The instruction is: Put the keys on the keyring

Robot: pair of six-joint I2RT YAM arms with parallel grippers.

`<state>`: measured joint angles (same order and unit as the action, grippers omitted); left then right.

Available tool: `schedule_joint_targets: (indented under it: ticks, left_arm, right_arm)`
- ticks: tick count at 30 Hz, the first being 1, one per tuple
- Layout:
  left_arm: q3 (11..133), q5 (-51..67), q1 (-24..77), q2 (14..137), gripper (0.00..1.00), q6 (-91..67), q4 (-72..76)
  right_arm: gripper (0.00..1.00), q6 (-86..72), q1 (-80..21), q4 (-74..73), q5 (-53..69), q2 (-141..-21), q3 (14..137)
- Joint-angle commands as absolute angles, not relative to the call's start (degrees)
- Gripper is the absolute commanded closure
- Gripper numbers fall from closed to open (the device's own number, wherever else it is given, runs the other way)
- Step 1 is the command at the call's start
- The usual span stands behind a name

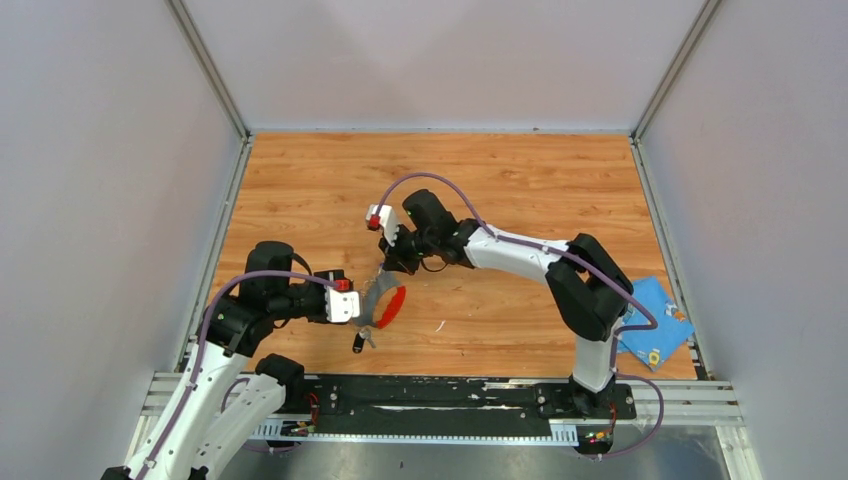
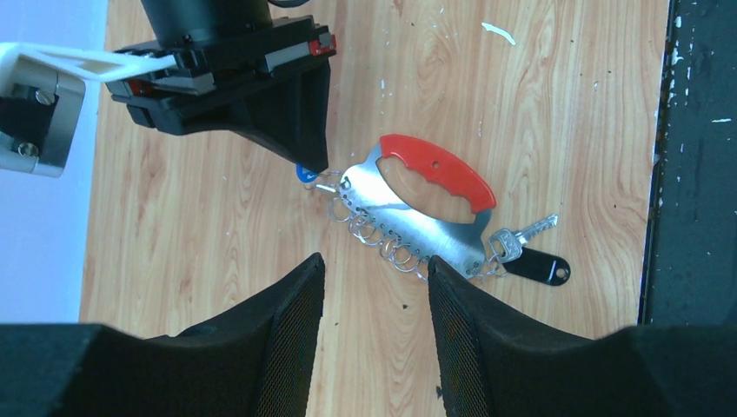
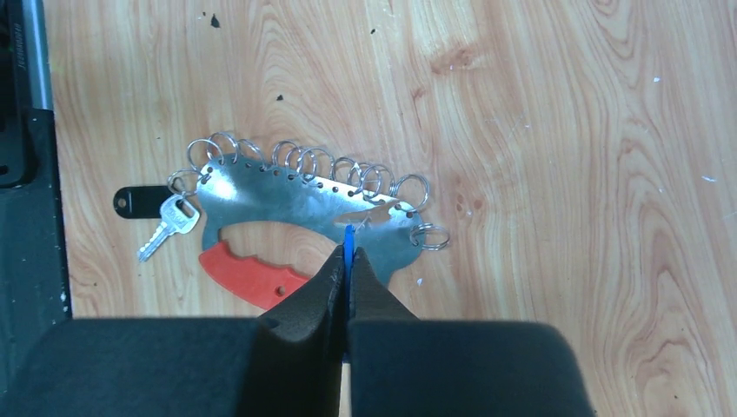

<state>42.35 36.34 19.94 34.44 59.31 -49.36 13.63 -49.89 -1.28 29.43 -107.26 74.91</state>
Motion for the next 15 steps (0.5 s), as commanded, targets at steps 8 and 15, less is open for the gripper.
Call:
schedule_joint_targets:
  ticks: [8,15]
  left_arm:
    - [41.31,36.09,19.60,34.33,0.50,59.58,-49.04]
    - [40.20,36.28,19.60,34.87,0.48,62.53,-48.96]
  right_arm:
    - [1.00,9.70,-49.75,-0.50,30.00,-100.73,69.63]
    - [1.00,7.67,-49.74,-0.46,22.26,-94.01,61.42]
